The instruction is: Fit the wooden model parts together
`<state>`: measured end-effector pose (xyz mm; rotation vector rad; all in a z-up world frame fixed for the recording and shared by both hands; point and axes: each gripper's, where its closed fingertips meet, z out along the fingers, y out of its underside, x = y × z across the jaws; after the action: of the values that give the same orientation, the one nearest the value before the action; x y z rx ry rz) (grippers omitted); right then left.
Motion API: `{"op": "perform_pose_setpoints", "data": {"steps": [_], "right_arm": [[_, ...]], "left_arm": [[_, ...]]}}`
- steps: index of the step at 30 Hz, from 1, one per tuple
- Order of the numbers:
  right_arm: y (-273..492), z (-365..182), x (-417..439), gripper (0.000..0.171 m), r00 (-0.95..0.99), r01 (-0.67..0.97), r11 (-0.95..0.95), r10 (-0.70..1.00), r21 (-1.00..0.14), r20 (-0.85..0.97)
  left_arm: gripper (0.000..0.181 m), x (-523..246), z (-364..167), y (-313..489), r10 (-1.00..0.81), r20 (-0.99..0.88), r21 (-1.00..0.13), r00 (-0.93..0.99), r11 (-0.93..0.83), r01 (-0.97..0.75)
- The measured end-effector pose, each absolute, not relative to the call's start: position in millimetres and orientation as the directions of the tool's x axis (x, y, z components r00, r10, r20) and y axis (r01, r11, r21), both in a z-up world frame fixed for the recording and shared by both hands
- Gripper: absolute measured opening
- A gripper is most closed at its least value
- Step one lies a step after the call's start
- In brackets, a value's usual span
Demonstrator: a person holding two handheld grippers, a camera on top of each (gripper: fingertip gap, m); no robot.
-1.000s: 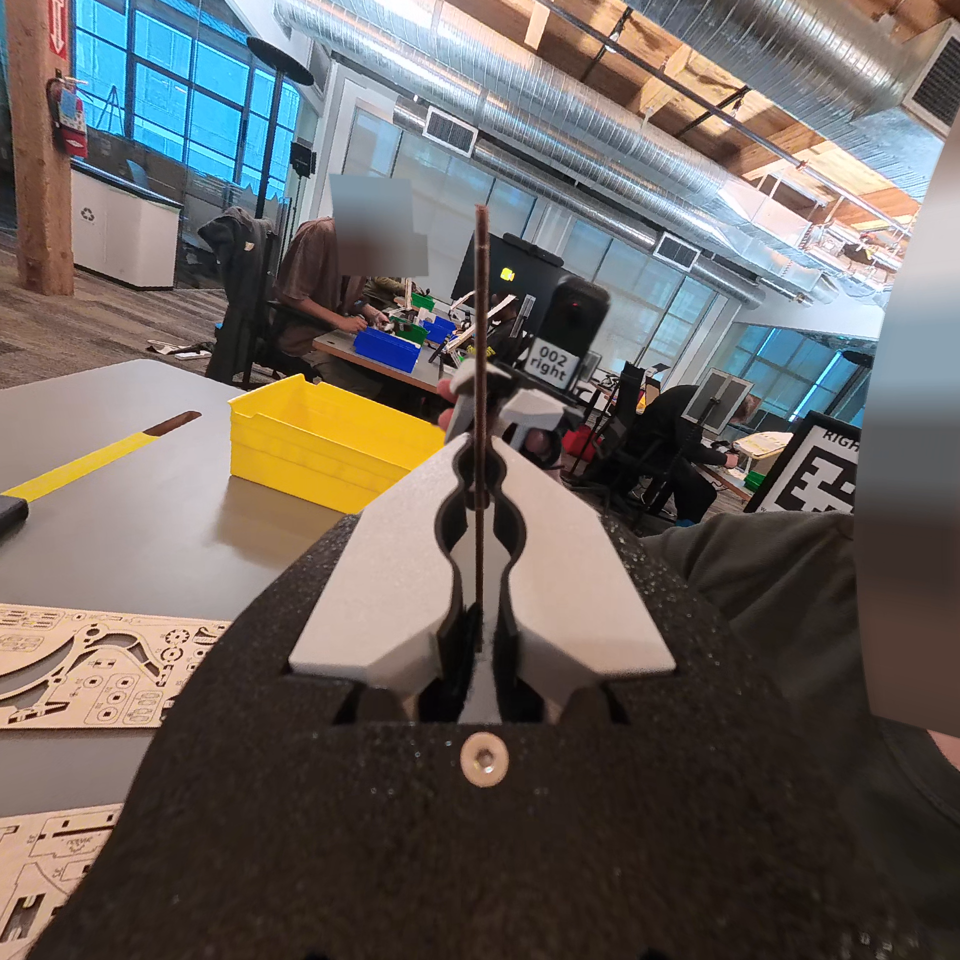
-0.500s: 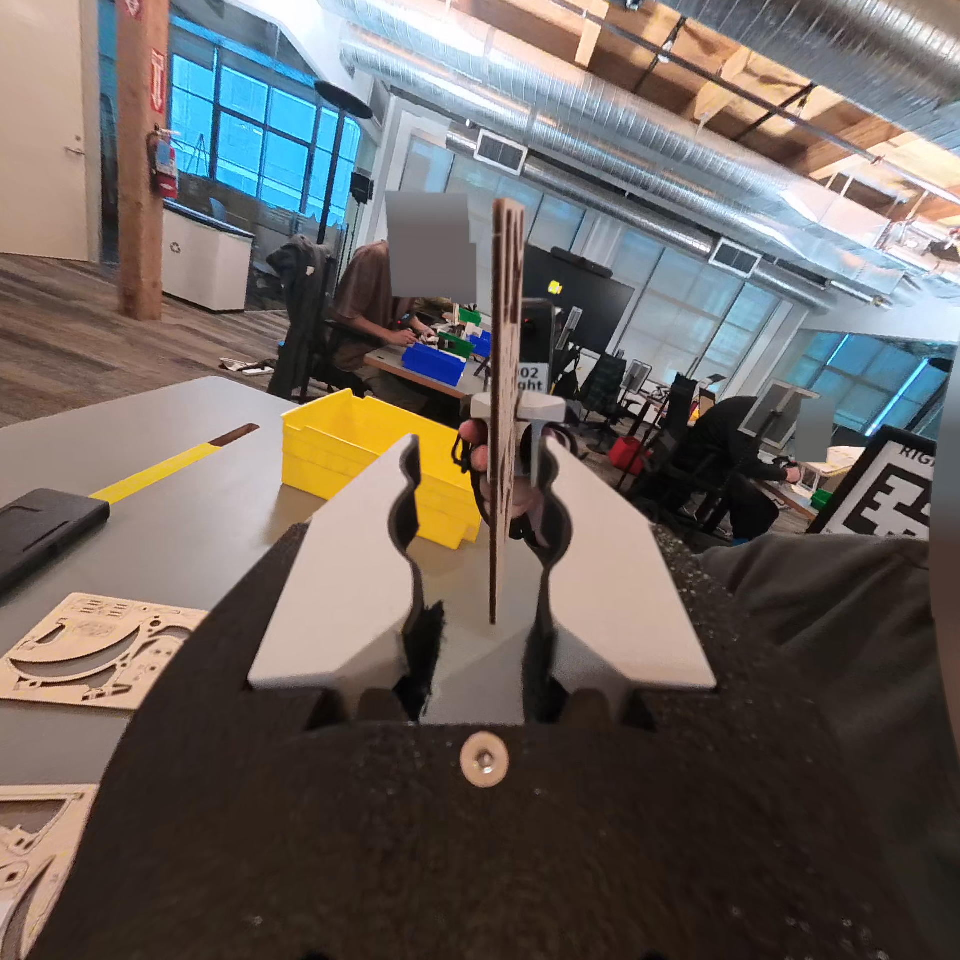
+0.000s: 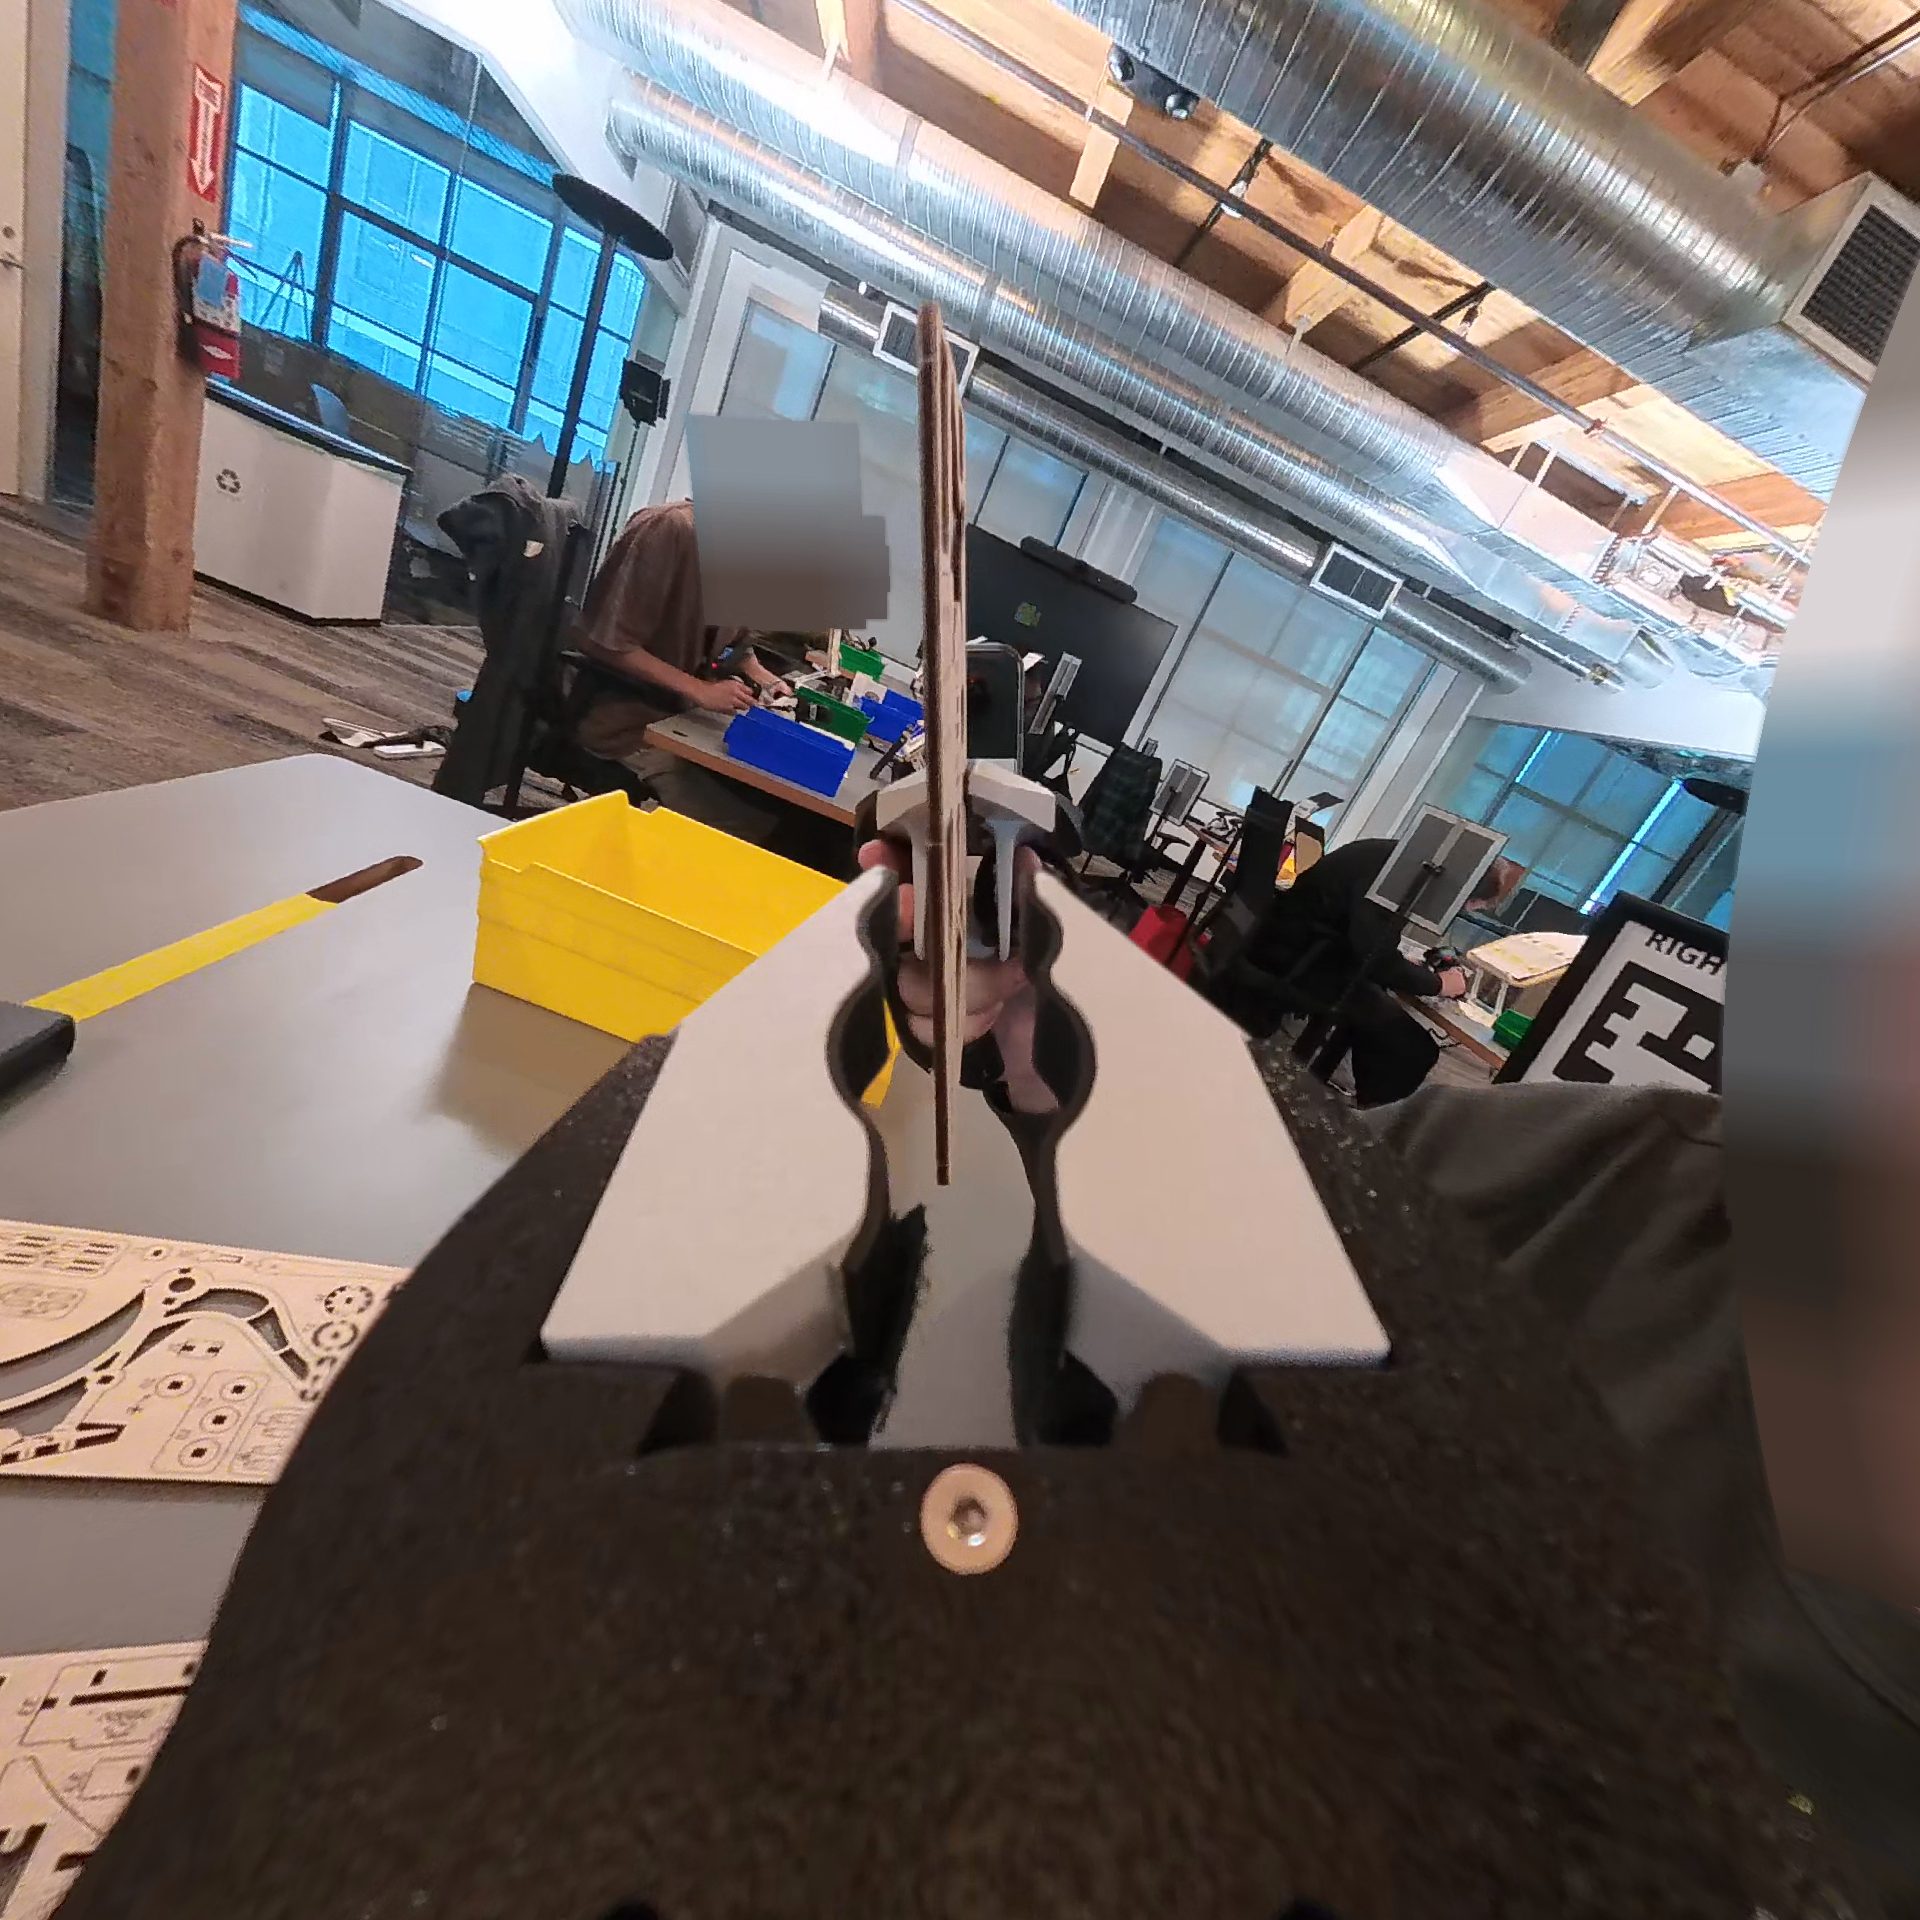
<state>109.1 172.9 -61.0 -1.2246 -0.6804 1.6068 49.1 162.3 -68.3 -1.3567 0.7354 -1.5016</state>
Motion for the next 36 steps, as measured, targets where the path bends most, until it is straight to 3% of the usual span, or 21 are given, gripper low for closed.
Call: {"op": "perform_pose_setpoints", "data": {"steps": [23, 36], "right_arm": [[169.4, -62.1, 105.2, 0.000, -0.061, -0.352, -0.406, 0.909, -0.843, -0.413], [169.5, -61.4, 105.4, 0.000, -0.049, -0.355, -0.394, 0.913, -0.848, -0.404]], "left_arm": [[0.000, 57.9, -75.4, 157.3, -0.918, 0.395, -0.903, 0.037, -0.380, 0.199], [0.000, 57.9, -73.8, 158.1, -0.925, 0.377, -0.909, 0.042, -0.361, 0.208]]}}
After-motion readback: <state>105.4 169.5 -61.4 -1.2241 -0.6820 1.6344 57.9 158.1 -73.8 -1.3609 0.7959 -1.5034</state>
